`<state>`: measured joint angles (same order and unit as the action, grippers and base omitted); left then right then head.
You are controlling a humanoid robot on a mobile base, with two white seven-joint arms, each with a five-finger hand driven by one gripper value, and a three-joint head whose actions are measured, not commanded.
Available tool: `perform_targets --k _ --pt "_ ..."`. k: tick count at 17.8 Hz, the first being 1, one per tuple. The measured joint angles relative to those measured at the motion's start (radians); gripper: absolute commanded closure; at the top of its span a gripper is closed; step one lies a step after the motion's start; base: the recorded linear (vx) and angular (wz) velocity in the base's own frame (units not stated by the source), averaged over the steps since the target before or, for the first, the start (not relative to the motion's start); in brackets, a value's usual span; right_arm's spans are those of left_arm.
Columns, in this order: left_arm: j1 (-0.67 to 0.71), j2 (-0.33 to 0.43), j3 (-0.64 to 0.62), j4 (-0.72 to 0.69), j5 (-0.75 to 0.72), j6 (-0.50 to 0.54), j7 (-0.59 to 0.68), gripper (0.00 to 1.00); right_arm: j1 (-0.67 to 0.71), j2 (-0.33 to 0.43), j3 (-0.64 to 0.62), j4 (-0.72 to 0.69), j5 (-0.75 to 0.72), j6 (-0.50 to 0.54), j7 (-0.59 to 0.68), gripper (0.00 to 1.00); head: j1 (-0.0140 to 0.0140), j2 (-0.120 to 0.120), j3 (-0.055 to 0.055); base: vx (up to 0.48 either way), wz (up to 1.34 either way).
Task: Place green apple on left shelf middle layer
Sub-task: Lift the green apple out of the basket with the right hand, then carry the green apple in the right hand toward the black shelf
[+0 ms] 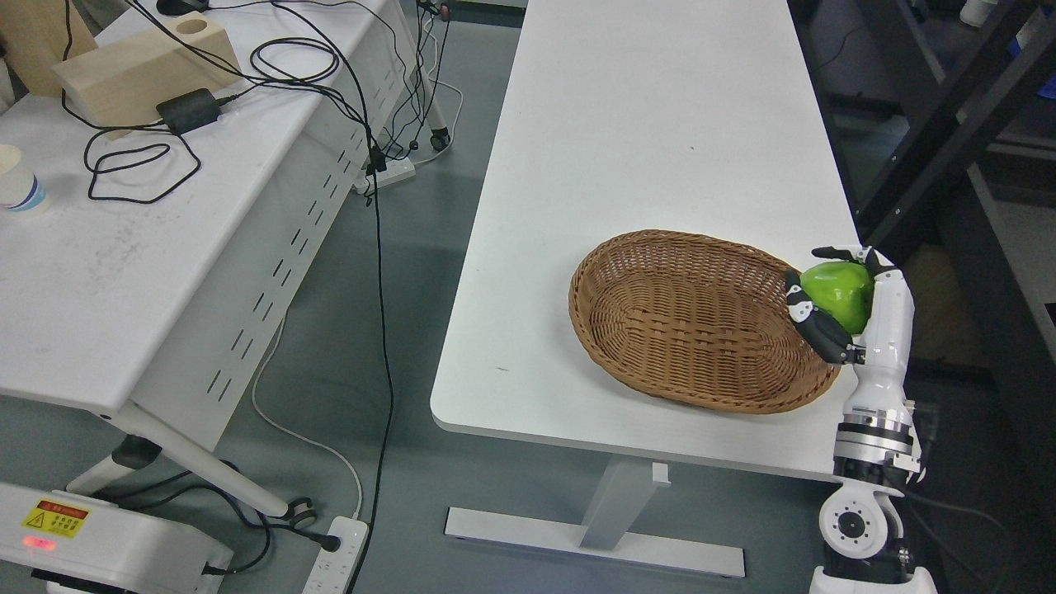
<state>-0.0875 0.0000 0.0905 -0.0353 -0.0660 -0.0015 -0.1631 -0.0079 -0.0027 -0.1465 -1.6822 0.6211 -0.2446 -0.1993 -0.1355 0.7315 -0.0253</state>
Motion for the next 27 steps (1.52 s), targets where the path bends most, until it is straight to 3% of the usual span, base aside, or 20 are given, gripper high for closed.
perform_targets --k 18,27 --pt "0.0 0.0 0.0 0.0 0.0 0.001 0.0 0.0 0.008 0.002 -0.004 -0.006 -0.023 -0.008 0.03 0.99 0.0 0.0 0.0 -0.174 -0.11" --pt "0.0 0.0 0.0 0.0 0.0 0.0 0.0 0.0 0.008 0.003 -0.002 -0.002 -0.101 -0.012 0.35 0.98 0.0 0.0 0.0 -0.248 -0.18"
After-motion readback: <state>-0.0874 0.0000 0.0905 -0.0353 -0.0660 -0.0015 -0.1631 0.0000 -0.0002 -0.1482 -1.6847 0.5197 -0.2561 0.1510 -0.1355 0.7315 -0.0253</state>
